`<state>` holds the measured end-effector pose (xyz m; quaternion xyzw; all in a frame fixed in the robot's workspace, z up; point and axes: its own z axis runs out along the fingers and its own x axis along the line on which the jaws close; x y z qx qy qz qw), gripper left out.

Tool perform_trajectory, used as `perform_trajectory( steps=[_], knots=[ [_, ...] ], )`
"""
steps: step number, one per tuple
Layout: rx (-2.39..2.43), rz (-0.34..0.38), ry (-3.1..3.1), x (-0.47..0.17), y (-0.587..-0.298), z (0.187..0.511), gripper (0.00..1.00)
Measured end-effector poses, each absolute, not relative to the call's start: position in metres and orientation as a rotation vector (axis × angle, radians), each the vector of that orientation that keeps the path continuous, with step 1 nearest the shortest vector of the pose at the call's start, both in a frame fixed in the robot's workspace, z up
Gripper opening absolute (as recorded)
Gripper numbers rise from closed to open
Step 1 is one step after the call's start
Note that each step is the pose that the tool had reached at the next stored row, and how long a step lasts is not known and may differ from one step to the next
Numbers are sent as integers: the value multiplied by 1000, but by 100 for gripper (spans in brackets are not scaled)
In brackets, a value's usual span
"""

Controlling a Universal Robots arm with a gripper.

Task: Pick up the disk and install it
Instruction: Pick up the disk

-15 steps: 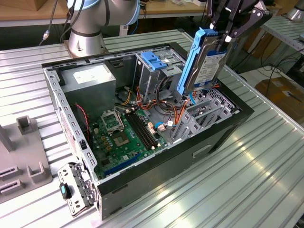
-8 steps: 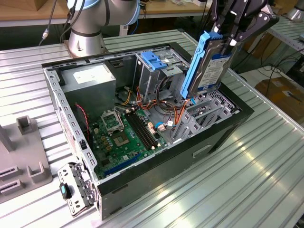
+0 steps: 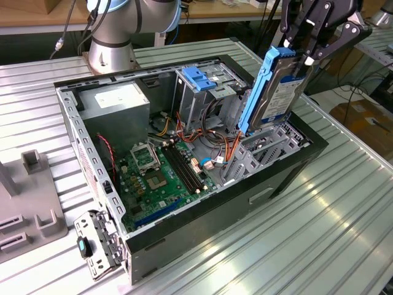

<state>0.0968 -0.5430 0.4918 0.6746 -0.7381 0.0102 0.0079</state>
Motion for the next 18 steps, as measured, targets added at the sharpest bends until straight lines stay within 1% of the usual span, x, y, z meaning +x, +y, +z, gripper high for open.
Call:
perform_trajectory(
  steps=[18],
  knots=[
    [2109,32,-2307,98,-547,490,35]
  ],
)
